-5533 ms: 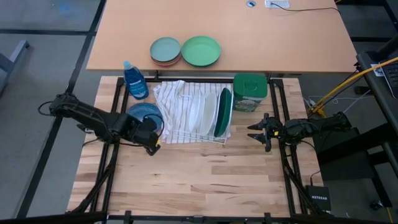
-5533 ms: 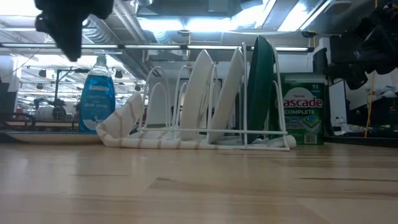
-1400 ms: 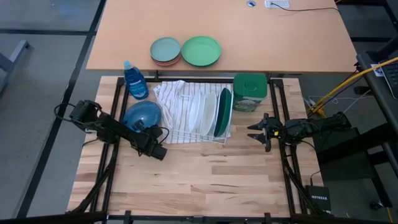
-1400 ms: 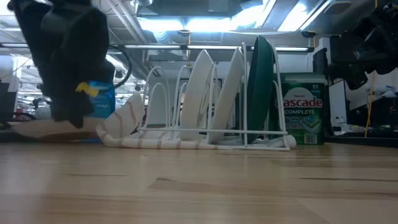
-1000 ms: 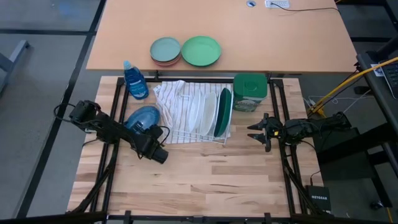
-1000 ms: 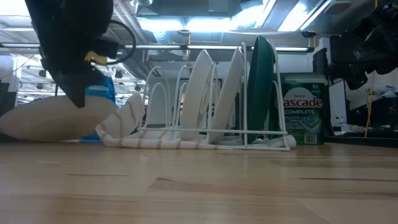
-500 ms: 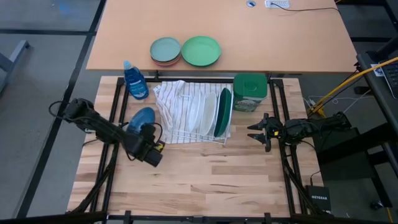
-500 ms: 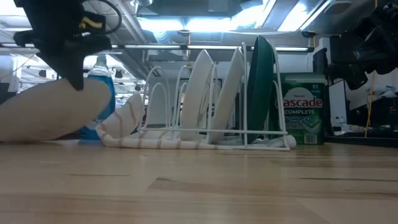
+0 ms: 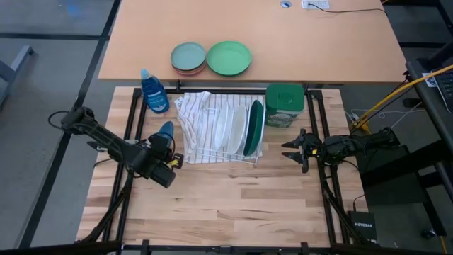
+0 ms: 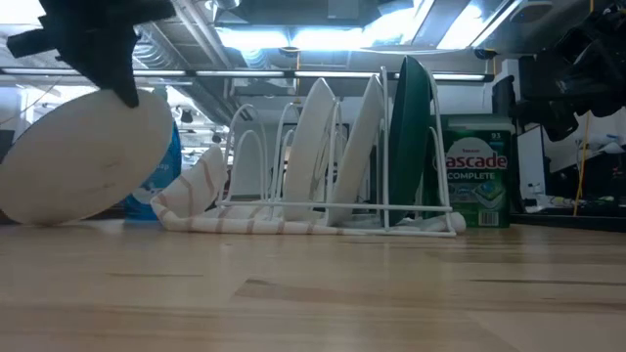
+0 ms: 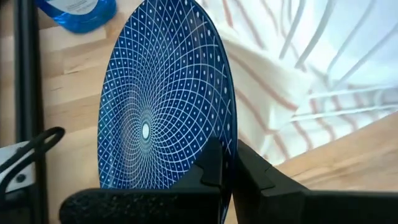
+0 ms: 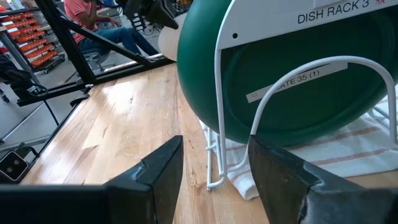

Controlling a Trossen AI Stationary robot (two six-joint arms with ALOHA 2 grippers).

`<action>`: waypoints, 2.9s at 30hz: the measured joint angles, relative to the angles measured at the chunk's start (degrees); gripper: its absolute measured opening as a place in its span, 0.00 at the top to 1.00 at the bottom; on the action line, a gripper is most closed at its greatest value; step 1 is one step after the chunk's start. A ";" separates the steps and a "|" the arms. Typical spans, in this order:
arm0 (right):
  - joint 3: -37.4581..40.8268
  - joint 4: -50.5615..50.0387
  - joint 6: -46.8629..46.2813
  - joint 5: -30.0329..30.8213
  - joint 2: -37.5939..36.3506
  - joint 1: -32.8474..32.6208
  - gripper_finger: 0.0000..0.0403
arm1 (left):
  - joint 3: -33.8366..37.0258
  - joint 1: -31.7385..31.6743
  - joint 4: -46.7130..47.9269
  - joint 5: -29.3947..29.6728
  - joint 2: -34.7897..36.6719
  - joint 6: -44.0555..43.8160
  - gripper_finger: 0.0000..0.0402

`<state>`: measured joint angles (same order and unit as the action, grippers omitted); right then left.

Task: Sort dishes
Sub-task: Put the blue patterned plate into the dish rack

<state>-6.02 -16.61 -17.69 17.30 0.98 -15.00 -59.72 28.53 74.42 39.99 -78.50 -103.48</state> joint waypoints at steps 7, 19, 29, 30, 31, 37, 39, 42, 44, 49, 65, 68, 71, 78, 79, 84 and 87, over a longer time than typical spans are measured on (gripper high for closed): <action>0.00 -0.02 0.00 0.01 0.00 0.01 0.54 | -0.04 0.00 -0.36 1.94 5.09 -2.15 1.00; 0.00 -0.01 0.00 0.00 0.01 0.01 0.54 | -0.02 0.00 -3.57 3.96 13.83 -0.99 1.00; 0.00 -0.02 0.00 0.01 0.00 0.00 0.54 | -0.02 -0.02 -16.37 5.48 17.04 13.04 1.00; 0.00 -0.01 0.00 0.00 0.00 0.01 0.54 | -0.02 0.00 -18.00 5.33 17.28 14.90 1.00; 0.00 -0.02 0.00 0.00 0.00 0.01 0.54 | -0.02 0.00 -19.71 5.19 17.48 17.09 1.00; 0.00 0.00 0.00 0.00 0.00 0.00 0.54 | 0.00 -0.02 -26.21 5.27 18.39 23.55 1.00; 0.00 -0.02 0.00 0.00 0.00 0.00 0.54 | 0.00 -0.02 -26.95 5.16 18.54 24.45 1.00; 0.00 -0.01 0.00 0.00 0.00 0.00 0.54 | 0.00 0.00 -27.42 4.90 18.85 24.48 1.00; 0.00 -0.02 0.00 0.00 0.00 0.00 0.54 | 0.00 0.00 -27.57 4.71 19.06 24.50 1.00; 0.00 -0.01 0.00 0.00 0.00 0.00 0.54 | 0.00 0.00 -27.43 4.58 20.01 24.46 1.00; 0.00 -0.02 0.00 0.00 0.00 0.00 0.54 | -0.02 -0.07 -16.49 5.95 24.26 17.29 1.00; 0.00 -0.02 0.00 0.00 0.00 0.01 0.54 | -0.02 -0.07 -16.61 6.82 26.16 18.16 1.00; 0.00 -0.02 0.00 0.00 0.01 0.00 0.54 | -0.02 -0.07 -17.17 7.37 28.38 18.39 1.00; 0.00 0.00 0.00 0.00 0.01 0.01 0.54 | -0.02 -0.07 -23.51 6.43 33.49 27.93 1.00; 0.00 -0.01 0.00 0.00 0.00 0.00 0.54 | -0.02 -0.07 -24.92 6.29 34.16 29.91 1.00; 0.00 -0.02 0.00 0.00 0.02 0.00 0.54 | -0.04 -0.04 -35.20 6.28 36.38 40.05 1.00; 0.00 -0.02 0.00 0.00 0.01 0.00 0.54 | -0.04 -0.04 -40.02 6.28 36.58 45.92 1.00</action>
<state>-6.02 -16.62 -17.69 17.30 0.99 -15.00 -59.77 28.49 34.40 46.27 -41.93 -57.56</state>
